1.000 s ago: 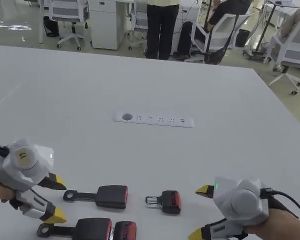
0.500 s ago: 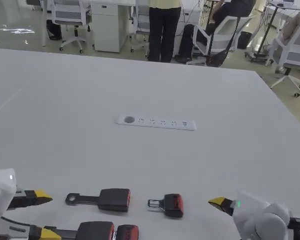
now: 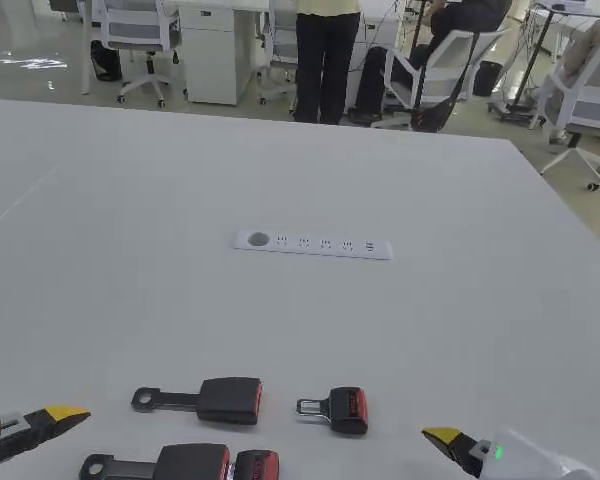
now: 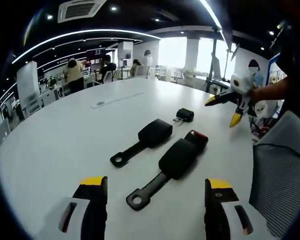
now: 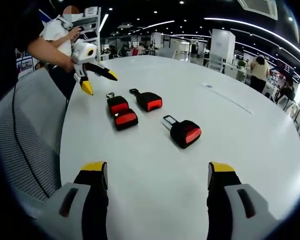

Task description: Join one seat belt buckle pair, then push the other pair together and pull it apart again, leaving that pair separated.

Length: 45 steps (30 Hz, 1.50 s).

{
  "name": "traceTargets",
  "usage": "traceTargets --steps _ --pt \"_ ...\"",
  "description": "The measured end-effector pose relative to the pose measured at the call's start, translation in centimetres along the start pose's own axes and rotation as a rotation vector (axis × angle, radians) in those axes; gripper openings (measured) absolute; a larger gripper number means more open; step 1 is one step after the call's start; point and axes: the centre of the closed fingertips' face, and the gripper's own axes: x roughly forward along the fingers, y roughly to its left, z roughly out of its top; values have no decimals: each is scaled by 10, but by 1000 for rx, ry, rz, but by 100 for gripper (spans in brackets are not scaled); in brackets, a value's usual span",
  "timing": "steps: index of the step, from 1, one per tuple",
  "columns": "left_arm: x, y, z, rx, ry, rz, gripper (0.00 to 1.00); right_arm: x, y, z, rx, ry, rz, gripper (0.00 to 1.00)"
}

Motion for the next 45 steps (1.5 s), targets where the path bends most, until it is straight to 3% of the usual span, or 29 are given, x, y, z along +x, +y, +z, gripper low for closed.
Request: traceTargets --steps 3,6,8,9,14,21,27,32,45 --pt "-1 -1 -8 7 -14 4 89 3 2 -1 19 -35 -14 88" --pt "-2 -9 -4 -2 -34 1 95 2 7 0 23 -48 -21 95" --pt "-1 -7 -10 21 -44 -1 98 2 9 1 29 -64 -21 97" --pt "-1 -14 -6 38 -49 -4 99 2 11 0 30 -68 -18 98" --pt "-1 -13 -5 -15 -101 1 100 -1 11 0 49 -103 -23 99" --pt "-2 -14 -3 10 -124 10 100 -3 9 4 53 -150 -35 99" --pt "-3 -22 7 18 -135 11 100 -2 7 0 42 -144 -36 99" --pt "-3 -22 15 14 -145 16 100 -2 7 0 44 -150 -36 99" --pt "-6 -20 16 7 -146 16 100 -1 6 1 37 -150 -36 99"
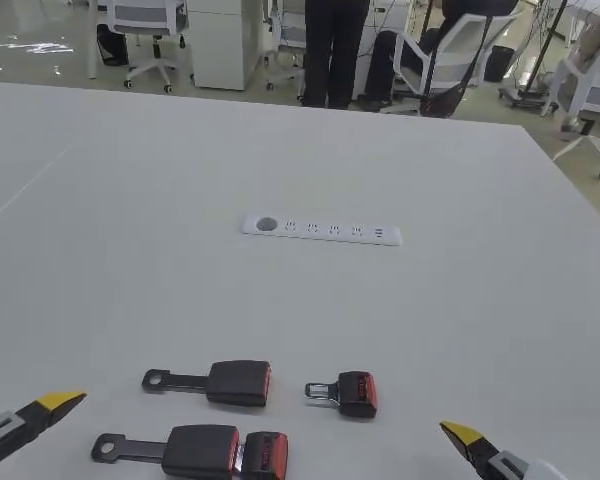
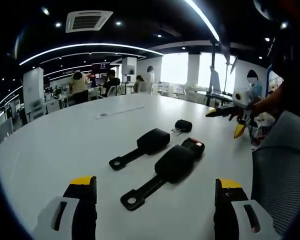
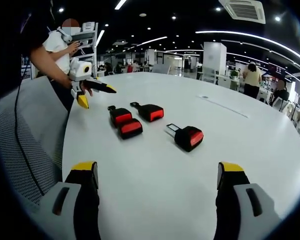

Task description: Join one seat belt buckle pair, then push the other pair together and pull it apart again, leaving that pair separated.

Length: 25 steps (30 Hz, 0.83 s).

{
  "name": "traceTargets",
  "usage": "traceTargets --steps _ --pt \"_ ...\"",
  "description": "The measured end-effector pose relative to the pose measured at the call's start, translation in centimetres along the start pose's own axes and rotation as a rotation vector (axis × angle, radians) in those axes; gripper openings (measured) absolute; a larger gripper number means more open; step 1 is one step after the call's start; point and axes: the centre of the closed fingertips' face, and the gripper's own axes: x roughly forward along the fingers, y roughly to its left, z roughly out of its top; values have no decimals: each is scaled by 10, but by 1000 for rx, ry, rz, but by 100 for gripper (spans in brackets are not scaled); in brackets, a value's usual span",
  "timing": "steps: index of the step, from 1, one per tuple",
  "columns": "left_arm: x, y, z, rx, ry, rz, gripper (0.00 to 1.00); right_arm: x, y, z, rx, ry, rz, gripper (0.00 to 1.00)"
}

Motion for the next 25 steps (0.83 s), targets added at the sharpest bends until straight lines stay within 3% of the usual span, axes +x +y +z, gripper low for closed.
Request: traceTargets --steps 25 --pt "-2 3 -1 -10 -12 7 100 -4 1 3 1 0 -4 97"
